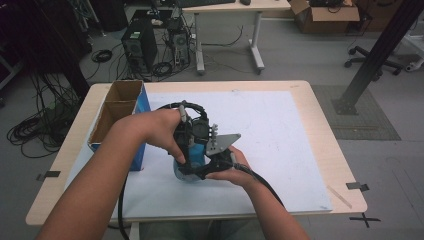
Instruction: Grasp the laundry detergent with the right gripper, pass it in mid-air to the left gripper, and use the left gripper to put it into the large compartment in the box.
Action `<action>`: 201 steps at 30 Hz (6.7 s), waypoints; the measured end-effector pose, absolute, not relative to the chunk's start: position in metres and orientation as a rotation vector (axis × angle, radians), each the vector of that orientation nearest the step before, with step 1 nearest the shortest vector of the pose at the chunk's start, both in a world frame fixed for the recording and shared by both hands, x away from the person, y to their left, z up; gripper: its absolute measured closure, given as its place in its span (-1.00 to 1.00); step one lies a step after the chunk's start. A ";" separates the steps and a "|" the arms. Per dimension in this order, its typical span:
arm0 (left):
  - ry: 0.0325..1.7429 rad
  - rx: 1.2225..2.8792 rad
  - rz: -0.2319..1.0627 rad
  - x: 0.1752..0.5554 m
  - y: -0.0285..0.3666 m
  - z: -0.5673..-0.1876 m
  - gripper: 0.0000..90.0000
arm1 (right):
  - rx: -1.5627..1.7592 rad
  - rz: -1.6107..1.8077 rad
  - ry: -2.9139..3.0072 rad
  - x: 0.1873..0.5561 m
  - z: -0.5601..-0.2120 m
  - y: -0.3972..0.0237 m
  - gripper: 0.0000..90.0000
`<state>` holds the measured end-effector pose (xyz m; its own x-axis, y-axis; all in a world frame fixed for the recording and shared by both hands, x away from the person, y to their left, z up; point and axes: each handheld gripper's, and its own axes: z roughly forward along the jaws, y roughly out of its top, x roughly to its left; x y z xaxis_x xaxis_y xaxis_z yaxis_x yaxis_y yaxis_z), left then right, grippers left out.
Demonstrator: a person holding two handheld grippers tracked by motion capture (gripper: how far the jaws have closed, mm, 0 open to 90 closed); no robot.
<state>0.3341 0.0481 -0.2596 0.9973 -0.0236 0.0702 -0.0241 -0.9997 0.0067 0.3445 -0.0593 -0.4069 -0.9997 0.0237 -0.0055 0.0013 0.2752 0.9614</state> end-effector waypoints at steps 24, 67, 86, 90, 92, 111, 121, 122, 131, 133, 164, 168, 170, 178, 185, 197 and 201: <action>0.000 3.167 0.127 0.334 0.047 -0.260 -0.15 | 0.015 1.864 2.487 0.341 -0.406 -0.056 0.01; 0.039 3.183 0.118 0.338 0.051 -0.250 -0.15 | 0.083 1.892 2.427 0.342 -0.406 -0.063 -0.52; 0.050 3.185 0.111 0.340 0.043 -0.240 -0.15 | 0.114 1.743 2.451 0.341 -0.387 -0.098 -1.00; 0.092 3.193 0.103 0.342 0.041 -0.238 -0.15 | 0.113 1.681 2.468 0.342 -0.378 -0.113 -1.00; 0.114 3.198 0.104 0.344 0.041 -0.237 -0.15 | 0.107 1.654 2.473 0.342 -0.373 -0.120 -1.00; 0.420 3.171 0.126 0.348 0.049 -0.225 -0.15 | 0.149 1.475 2.539 0.350 -0.354 -0.170 -1.00; 0.644 3.086 0.183 0.348 0.052 -0.215 -0.15 | 0.148 1.389 2.580 0.355 -0.349 -0.181 -1.00; 0.660 3.078 0.174 0.348 0.052 -0.214 -0.15 | 0.147 1.378 2.585 0.355 -0.348 -0.183 -1.00; 0.865 3.000 0.160 0.350 0.054 -0.201 -0.15 | 0.164 1.305 2.600 0.356 -0.342 -0.194 -0.99; 0.889 2.985 0.171 0.351 0.055 -0.199 -0.15 | 0.161 1.277 2.608 0.356 -0.341 -0.196 -0.99; 1.227 2.807 0.175 0.367 0.093 -0.146 -0.15 | 0.043 0.715 2.896 0.381 -0.327 -0.213 -0.95; 1.287 2.765 0.179 0.371 0.104 -0.137 -0.15 | 0.048 0.657 2.932 0.385 -0.330 -0.215 -0.94; 1.313 2.753 0.177 0.373 0.110 -0.133 -0.15 | 0.045 0.642 2.940 0.387 -0.331 -0.216 -0.94; 1.405 2.704 0.179 0.378 0.134 -0.113 -0.15 | 0.040 0.609 2.973 0.390 -0.331 -0.219 -0.94; 1.497 2.644 0.204 0.380 0.153 -0.092 -0.15 | 0.030 0.581 2.999 0.391 -0.330 -0.219 -0.94; 1.650 2.526 0.202 0.388 0.187 -0.073 -0.15 | 0.020 0.523 3.033 0.393 -0.328 -0.218 -0.93; 1.695 2.495 0.195 0.390 0.199 -0.071 -0.15 | 0.015 0.489 3.052 0.395 -0.322 -0.219 -0.93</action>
<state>0.3902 0.1993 -0.0707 0.3647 0.9303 0.0396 0.9149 -0.3659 0.1704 0.3950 -0.2190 -0.3220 -0.9987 0.0174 -0.0489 0.0012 0.9499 0.3126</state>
